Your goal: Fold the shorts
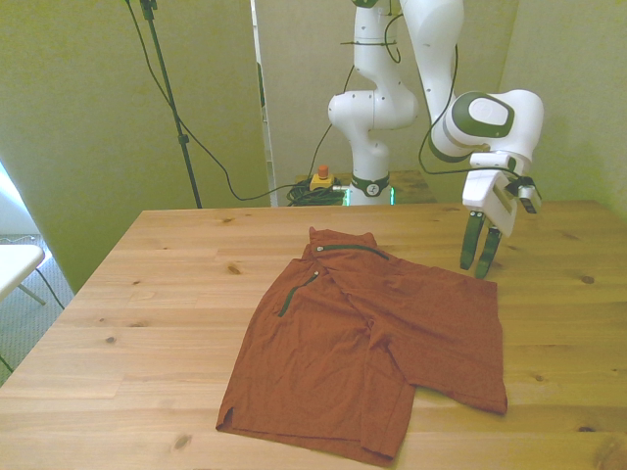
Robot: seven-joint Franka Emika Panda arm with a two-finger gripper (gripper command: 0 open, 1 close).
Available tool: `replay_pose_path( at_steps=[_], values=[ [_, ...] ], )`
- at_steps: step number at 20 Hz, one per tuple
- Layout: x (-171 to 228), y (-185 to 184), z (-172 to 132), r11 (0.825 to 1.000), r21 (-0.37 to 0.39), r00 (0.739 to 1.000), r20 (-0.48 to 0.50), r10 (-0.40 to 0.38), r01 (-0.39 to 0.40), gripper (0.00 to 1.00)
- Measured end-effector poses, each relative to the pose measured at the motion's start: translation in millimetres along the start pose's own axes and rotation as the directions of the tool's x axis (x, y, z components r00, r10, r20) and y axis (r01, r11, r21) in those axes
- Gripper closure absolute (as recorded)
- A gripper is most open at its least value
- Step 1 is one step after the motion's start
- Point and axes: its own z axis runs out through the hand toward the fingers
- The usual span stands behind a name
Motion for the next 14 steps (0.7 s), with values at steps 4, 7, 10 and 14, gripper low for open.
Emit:
replay_pose_path(
  at_steps=[4, 7, 10, 14],
  values=[
    [3.3, -4.4, 2.4, 1.000, -0.010, 1.000, -0.007, -0.003, 0.002, 0.00],
    [11.0, 4.0, 14.1, 1.000, -0.026, 1.000, -0.008, 0.008, -0.009, 0.00],
    [20.2, 16.7, 30.7, 0.999, -0.049, 1.000, -0.008, 0.022, -0.022, 0.00],
    [28.3, 23.4, 42.9, 0.997, -0.062, 0.999, -0.007, 0.036, -0.036, 1.00]
  ],
)
